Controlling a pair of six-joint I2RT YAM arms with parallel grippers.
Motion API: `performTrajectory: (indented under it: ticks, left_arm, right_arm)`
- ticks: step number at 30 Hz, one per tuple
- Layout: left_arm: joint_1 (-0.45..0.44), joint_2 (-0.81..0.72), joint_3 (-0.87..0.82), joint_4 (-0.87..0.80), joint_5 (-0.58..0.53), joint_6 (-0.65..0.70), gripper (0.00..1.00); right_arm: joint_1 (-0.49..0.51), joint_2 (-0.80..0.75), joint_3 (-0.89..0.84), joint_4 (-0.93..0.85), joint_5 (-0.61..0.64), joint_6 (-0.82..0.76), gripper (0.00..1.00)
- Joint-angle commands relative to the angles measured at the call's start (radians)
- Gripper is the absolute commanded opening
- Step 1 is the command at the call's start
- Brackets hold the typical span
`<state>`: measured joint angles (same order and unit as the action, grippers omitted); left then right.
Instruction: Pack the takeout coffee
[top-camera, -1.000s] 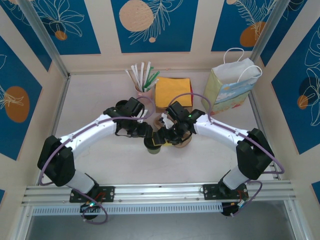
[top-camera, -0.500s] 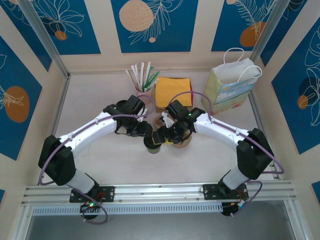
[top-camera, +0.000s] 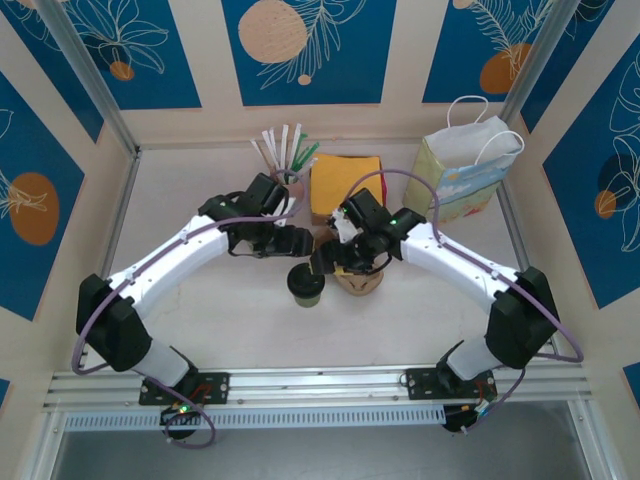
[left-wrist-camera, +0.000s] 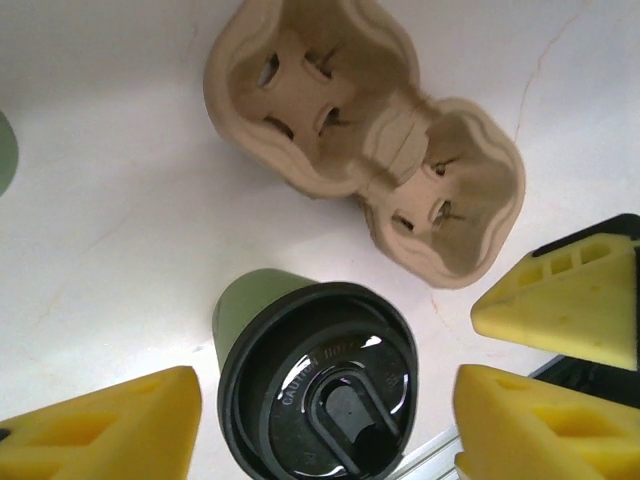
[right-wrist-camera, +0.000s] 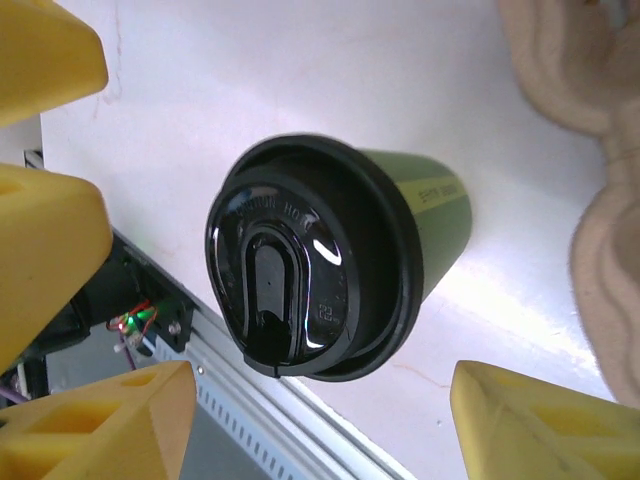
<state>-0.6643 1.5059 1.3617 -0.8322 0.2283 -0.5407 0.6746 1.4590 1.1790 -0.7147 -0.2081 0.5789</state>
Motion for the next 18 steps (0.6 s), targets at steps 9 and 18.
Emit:
performTrajectory:
  ticks: [9,18]
  left_arm:
    - [-0.004,-0.026,0.144,-0.085,-0.060,0.044,0.81]
    - [0.009,-0.048,0.189,-0.111,-0.092,0.104,1.00]
  right_arm:
    - [-0.053,-0.141,0.038,-0.014,0.279,0.023,0.74]
    - [-0.063,-0.143,0.101,-0.071,0.441,-0.013,0.80]
